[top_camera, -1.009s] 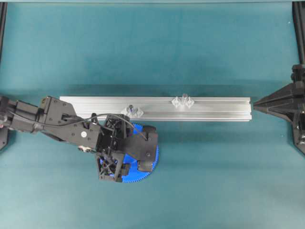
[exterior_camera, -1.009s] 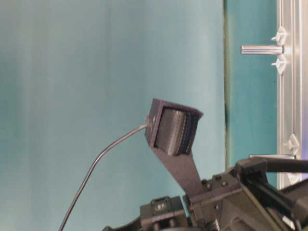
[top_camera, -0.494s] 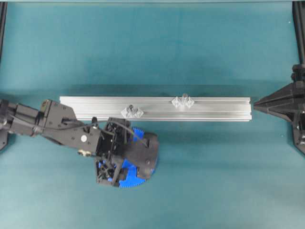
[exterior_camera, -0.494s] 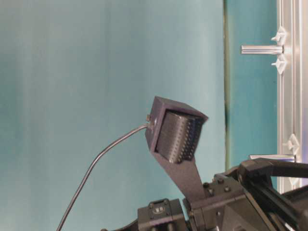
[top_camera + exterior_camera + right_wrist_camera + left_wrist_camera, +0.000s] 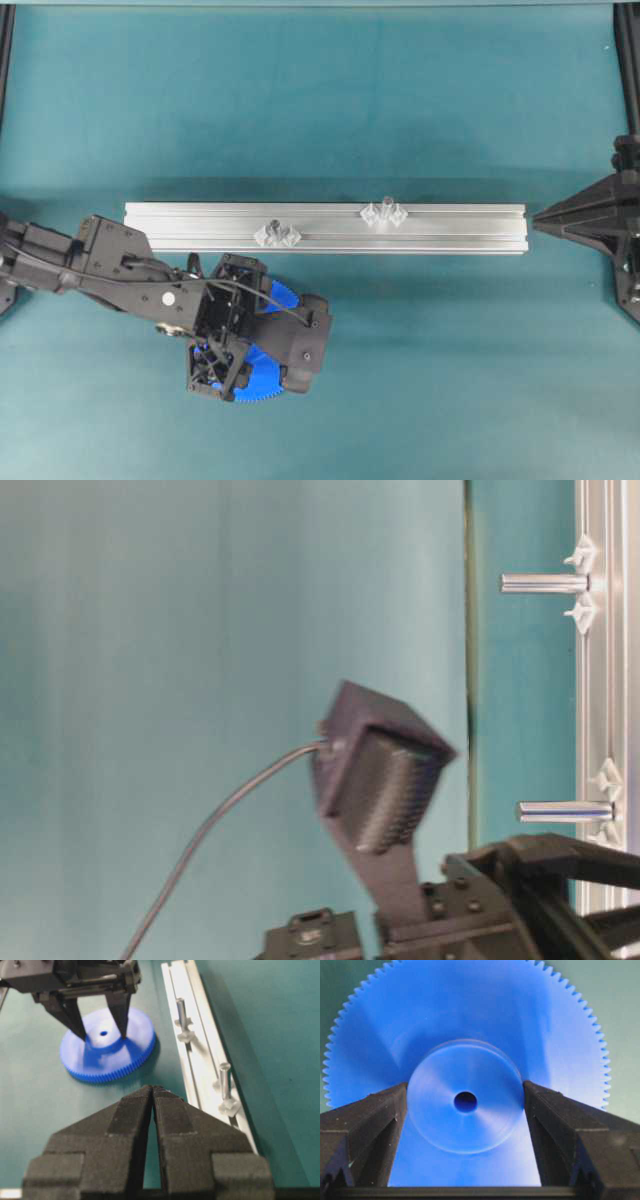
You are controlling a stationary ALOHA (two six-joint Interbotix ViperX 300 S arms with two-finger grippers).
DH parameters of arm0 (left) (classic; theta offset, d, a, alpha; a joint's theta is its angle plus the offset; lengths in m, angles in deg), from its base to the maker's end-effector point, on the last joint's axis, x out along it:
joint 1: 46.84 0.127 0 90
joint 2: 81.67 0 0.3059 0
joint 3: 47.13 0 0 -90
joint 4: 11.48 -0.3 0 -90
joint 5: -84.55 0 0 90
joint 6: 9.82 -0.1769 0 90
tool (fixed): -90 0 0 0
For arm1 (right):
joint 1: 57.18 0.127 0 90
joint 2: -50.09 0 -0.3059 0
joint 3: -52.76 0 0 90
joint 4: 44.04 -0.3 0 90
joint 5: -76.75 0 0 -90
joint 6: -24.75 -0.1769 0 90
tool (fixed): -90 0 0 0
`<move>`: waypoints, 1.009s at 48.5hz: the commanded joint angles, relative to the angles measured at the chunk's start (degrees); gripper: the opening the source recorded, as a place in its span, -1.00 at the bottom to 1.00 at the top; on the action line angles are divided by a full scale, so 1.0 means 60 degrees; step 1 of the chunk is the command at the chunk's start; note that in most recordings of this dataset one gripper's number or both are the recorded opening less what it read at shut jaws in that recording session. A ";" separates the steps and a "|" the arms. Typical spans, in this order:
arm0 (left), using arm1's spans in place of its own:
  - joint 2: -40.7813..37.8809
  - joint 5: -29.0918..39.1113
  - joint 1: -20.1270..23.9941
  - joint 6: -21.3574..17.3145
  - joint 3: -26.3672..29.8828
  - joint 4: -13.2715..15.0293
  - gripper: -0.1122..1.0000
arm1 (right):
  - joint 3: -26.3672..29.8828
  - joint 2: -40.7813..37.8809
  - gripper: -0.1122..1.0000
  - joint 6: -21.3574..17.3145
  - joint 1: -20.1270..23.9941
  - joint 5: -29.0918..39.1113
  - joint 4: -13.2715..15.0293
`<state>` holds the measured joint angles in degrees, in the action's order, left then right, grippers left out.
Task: Insert the large gear onto the shaft.
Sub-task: 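Lift the blue gear with the left gripper and swing it toward the rail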
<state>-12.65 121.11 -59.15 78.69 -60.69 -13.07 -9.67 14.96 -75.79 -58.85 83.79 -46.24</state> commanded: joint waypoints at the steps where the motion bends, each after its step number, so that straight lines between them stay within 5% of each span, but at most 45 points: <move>1: 0.0439 -0.0073 -0.0029 -0.0073 0.0278 -0.0029 0.62 | 0.0073 -0.0015 -0.55 -0.0088 0.0000 -0.0044 -0.0015; 19: 0.0747 0.0190 0.0117 -0.0630 0.1025 -0.0044 0.62 | 0.0015 0.0073 -0.55 -0.0088 0.0000 -0.0044 -0.0015; 49: 0.0776 0.0996 0.2051 -0.3882 0.3340 -0.0059 0.62 | -0.0044 0.0234 -0.55 -0.0088 -0.0015 -0.0044 -0.0015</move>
<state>-9.05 127.35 -48.07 56.98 -43.99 -13.24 -10.37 16.54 -75.79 -58.85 83.79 -46.24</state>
